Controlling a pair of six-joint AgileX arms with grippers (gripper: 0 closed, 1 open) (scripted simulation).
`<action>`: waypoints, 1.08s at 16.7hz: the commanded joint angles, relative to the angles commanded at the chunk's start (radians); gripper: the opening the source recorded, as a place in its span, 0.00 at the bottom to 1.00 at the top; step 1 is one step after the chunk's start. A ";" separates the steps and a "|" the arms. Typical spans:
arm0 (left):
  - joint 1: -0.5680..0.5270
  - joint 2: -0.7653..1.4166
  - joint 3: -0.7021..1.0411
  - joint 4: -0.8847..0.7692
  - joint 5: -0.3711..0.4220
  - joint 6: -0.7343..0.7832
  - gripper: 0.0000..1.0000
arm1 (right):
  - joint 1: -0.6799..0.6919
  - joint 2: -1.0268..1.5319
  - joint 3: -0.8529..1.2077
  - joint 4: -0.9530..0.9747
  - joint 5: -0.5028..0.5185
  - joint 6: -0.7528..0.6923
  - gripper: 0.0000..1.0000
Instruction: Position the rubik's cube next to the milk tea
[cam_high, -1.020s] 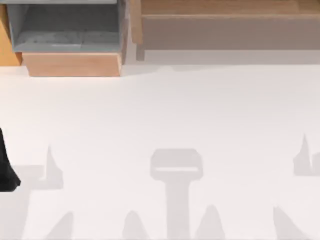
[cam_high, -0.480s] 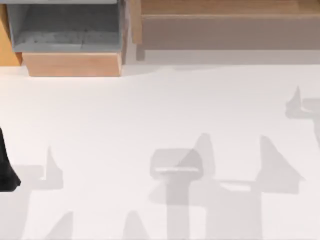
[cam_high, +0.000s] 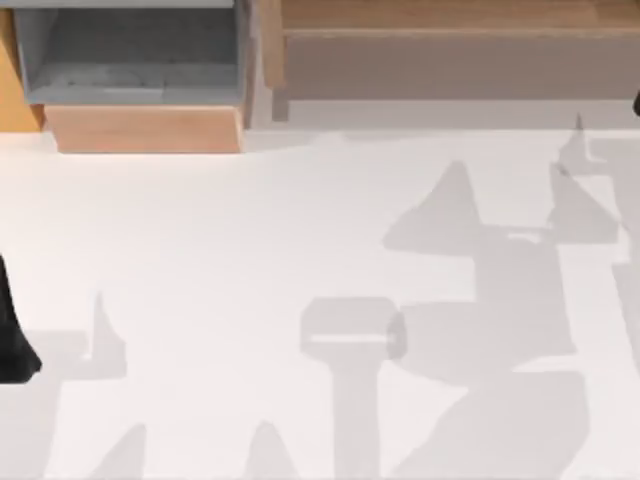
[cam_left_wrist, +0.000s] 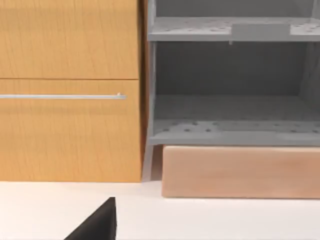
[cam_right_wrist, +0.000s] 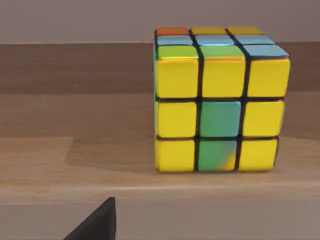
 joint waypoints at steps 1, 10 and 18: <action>0.000 0.000 0.000 0.000 0.000 0.000 1.00 | 0.001 0.045 0.027 0.034 -0.004 0.000 1.00; 0.000 0.000 0.000 0.000 0.000 0.000 1.00 | 0.003 0.125 0.083 0.102 -0.013 -0.001 1.00; 0.000 0.000 0.000 0.000 0.000 0.000 1.00 | 0.004 0.212 0.281 -0.003 -0.014 -0.002 1.00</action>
